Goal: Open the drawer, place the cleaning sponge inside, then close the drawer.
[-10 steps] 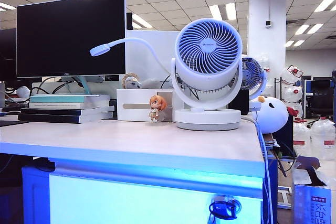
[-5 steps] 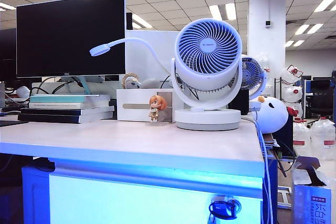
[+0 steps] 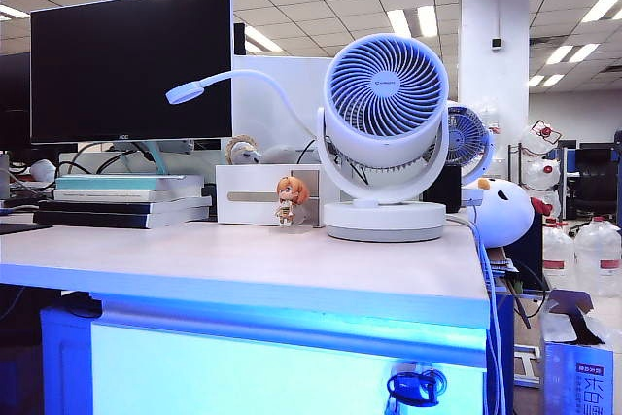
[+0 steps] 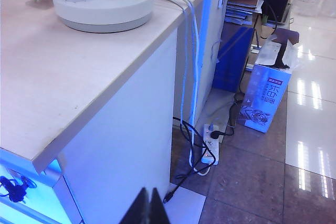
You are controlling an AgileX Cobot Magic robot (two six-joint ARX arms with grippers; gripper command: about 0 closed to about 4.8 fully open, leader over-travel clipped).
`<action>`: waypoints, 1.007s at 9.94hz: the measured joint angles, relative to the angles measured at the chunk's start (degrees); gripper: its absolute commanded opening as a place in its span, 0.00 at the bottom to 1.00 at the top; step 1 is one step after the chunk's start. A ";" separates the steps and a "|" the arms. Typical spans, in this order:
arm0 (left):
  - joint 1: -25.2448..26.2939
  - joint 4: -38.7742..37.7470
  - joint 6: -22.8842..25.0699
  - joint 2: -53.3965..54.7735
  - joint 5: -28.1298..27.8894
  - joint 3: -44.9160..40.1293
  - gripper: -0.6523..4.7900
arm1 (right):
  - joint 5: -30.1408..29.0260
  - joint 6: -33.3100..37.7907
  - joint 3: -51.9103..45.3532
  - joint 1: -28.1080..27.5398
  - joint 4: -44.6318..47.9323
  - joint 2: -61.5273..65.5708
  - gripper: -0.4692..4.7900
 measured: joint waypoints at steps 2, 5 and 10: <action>0.00 0.00 0.00 0.00 -0.02 0.00 0.11 | -0.37 2.14 0.00 0.04 0.00 0.00 0.09; 0.00 0.00 0.00 0.00 0.00 0.00 0.11 | -1.14 4.72 0.00 0.04 0.00 0.00 0.09; 1.51 3.10 1.09 -0.24 -11.10 -0.04 0.17 | -1.14 4.72 -0.02 0.04 0.00 0.00 0.09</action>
